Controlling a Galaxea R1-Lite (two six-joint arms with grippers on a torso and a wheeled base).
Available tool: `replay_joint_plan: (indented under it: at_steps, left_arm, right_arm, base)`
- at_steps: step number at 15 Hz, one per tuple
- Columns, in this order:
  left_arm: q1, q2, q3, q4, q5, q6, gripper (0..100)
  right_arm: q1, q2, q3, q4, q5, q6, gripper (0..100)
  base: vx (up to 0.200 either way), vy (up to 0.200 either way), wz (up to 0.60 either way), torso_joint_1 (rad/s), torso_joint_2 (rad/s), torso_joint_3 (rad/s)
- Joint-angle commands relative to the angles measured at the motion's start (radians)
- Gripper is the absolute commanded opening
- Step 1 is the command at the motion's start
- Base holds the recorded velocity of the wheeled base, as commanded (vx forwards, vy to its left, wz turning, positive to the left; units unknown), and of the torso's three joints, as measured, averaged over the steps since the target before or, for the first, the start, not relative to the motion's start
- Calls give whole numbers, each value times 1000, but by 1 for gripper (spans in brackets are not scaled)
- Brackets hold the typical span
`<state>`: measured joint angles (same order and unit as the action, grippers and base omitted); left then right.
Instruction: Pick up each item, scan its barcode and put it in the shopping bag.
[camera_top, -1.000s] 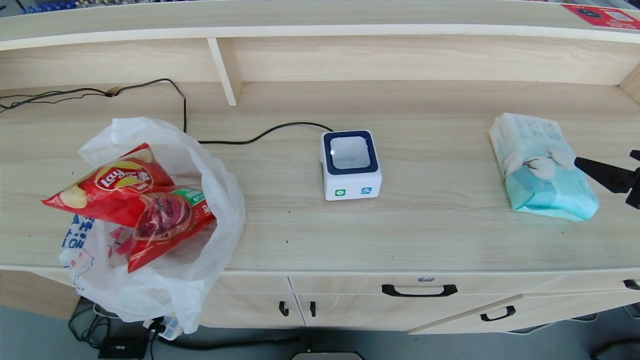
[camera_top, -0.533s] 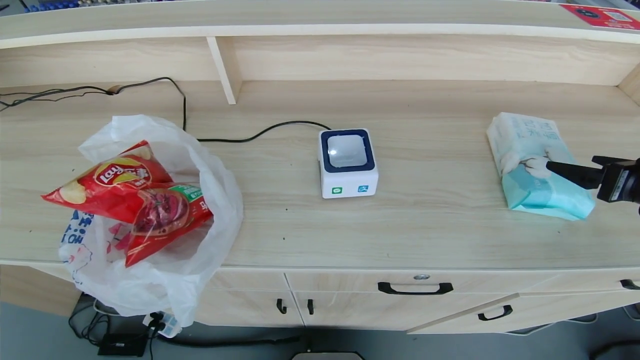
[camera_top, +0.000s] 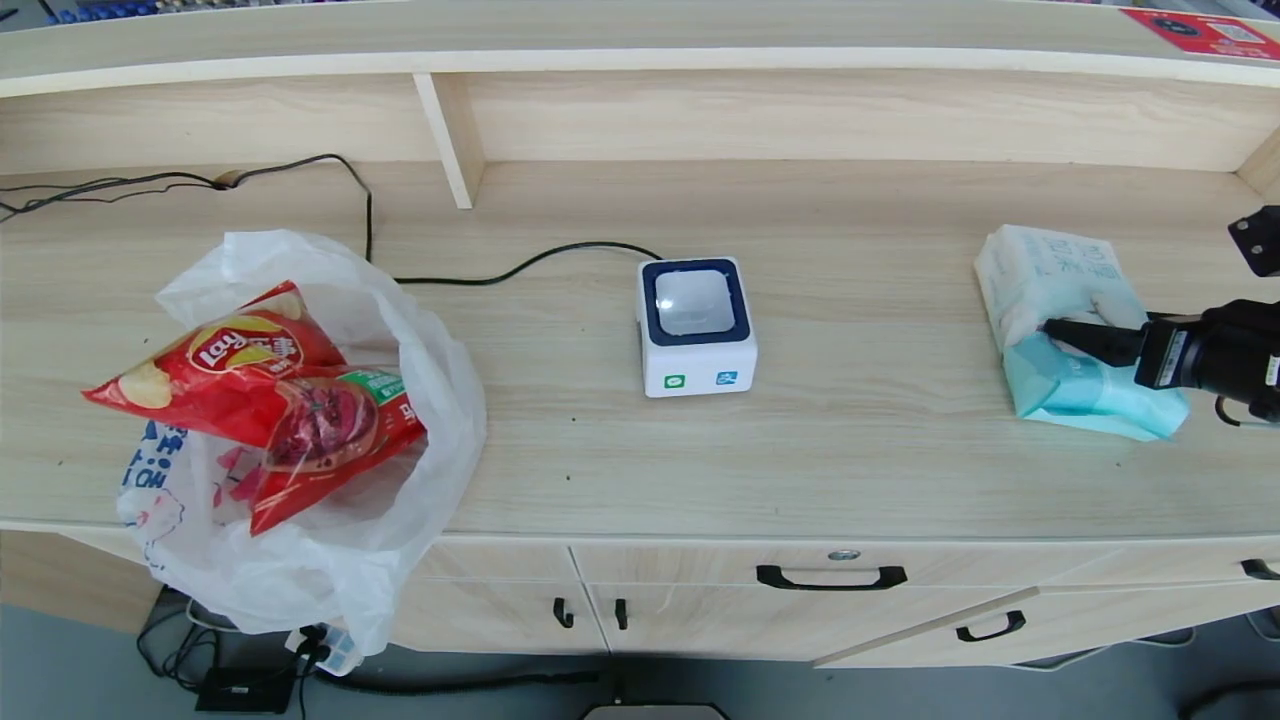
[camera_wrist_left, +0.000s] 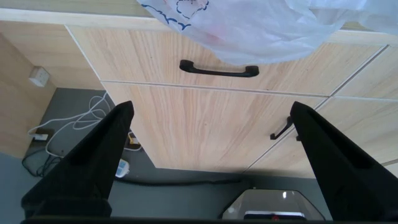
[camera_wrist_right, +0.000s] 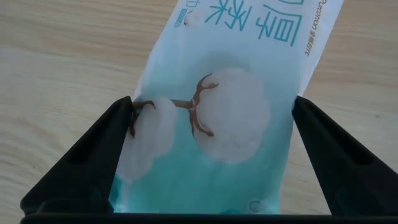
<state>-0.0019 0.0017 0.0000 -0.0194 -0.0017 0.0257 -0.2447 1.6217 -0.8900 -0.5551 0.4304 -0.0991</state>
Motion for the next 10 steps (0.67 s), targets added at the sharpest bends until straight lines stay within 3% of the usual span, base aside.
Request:
replay_joint_plan:
  at_steps: [1,10]
  left_arm:
    - [0,0,0,-1,0,0,100]
    - [0,0,0,-1,0,-1,100]
  right_arm:
    - [18,27,-27,6,-6,-1,100]
    - [91,84,-38,4,-116,-4,100]
  base:
    - [0,0,0,0,0,0]
    - [0,0,0,0,0,0]
